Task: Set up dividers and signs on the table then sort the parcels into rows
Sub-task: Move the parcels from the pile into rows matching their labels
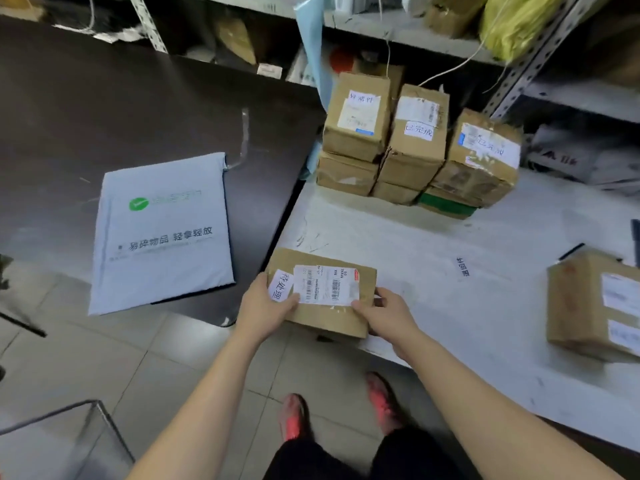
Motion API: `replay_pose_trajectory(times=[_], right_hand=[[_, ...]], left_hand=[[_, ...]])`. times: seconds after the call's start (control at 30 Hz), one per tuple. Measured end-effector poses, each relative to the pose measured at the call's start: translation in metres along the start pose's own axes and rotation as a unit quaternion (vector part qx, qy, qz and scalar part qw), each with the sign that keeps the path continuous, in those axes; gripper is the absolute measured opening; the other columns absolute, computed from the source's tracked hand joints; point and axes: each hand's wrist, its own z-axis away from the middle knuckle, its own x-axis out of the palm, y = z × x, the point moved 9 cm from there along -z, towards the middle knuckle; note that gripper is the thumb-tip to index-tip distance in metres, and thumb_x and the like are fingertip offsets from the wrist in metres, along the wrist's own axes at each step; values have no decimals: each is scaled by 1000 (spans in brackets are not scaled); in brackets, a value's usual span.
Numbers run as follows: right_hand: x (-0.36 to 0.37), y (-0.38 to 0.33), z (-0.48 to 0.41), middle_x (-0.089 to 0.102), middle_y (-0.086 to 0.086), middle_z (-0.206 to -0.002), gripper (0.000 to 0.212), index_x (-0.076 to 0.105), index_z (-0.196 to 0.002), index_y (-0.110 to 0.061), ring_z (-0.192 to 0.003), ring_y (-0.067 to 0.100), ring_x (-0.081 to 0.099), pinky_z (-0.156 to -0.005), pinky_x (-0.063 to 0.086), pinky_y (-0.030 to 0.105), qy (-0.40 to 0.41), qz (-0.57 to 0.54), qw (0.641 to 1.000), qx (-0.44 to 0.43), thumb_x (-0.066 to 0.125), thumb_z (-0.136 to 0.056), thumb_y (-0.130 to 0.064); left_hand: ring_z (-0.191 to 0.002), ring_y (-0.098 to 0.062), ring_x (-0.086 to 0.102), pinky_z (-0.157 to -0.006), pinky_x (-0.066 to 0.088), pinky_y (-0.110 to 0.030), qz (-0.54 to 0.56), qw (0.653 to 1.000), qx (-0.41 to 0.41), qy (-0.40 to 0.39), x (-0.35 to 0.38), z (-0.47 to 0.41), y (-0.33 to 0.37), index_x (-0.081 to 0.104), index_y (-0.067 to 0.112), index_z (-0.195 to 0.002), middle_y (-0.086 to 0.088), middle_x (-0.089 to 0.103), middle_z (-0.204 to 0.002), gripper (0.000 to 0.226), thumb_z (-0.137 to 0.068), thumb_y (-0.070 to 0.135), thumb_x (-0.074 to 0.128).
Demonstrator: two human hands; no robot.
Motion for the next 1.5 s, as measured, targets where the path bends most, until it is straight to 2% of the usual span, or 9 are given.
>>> replay_pose_trajectory(times=[0.27, 0.53, 0.63, 0.8, 0.9, 1.07, 1.27, 1.43, 1.5], right_hand=[[-53, -15, 40, 70, -9, -114, 34, 65, -123, -31, -103, 8, 67, -83, 61, 36, 105, -75, 991, -36, 72, -90, -26], [-178, 1, 123, 67, -14, -119, 38, 62, -131, -35, -109, 6, 61, -72, 53, 24, 227, -103, 964, -93, 68, -93, -34], [-232, 22, 161, 67, -17, -117, 34, 64, -129, -35, -108, 6, 62, -66, 49, 20, 260, -113, 952, -113, 67, -94, -34], [-326, 75, 229, 67, -16, -118, 29, 61, -124, -40, -107, 9, 63, -77, 60, 34, 296, -132, 937, -131, 64, -95, -42], [-389, 109, 274, 68, -15, -114, 32, 62, -124, -35, -102, 9, 64, -67, 59, 32, 334, -127, 924, -132, 64, -94, -44], [-478, 163, 335, 71, -14, -113, 34, 65, -127, -34, -105, 11, 67, -84, 59, 36, 380, -158, 901, -136, 64, -94, -41], [-555, 214, 376, 71, -14, -115, 33, 65, -128, -32, -108, 11, 65, -85, 56, 32, 411, -182, 885, -125, 64, -96, -39], [-607, 232, 375, 72, -17, -113, 33, 66, -128, -35, -106, 8, 66, -85, 58, 31, 416, -182, 883, -119, 64, -96, -40], [-627, 228, 368, 72, -17, -113, 33, 66, -128, -36, -106, 7, 66, -87, 59, 33, 415, -172, 885, -124, 64, -96, -42]], left_hand=[[-94, -2, 64, -72, 51, -24, 26, 990, 125, -60, 11, 9, 78, 55, 29, -117, 13, 66, -106, 38, -86, 27, 79], [-109, -12, 61, -98, 54, -44, 29, 971, 215, -97, 78, 78, 171, 55, 28, -129, 8, 64, -121, 74, -65, 57, 76], [-107, -13, 62, -95, 55, -45, 32, 961, 251, -112, 117, 121, 207, 59, 32, -118, 8, 65, -118, 61, -66, 56, 78], [-97, -1, 61, -85, 53, -29, 45, 941, 309, -126, 188, 216, 262, 60, 34, -108, 15, 66, -107, 40, -78, 36, 86], [-95, 2, 61, -76, 48, -19, 51, 925, 349, -139, 234, 277, 298, 64, 30, -111, 19, 67, -105, 40, -78, 33, 87], [-92, 6, 63, -83, 55, -26, 49, 900, 403, -159, 307, 357, 350, 67, 27, -111, 16, 70, -104, 42, -76, 33, 89], [-103, -8, 63, -92, 56, -35, 24, 882, 434, -183, 390, 413, 393, 61, 32, -109, 9, 68, -110, 46, -74, 40, 89], [-101, -1, 59, -74, 48, -16, 29, 876, 442, -193, 439, 426, 423, 58, 33, -113, 13, 65, -106, 48, -76, 43, 87], [-101, -3, 58, -73, 48, -17, 34, 876, 443, -186, 452, 420, 434, 58, 34, -115, 10, 65, -110, 47, -78, 47, 84]])
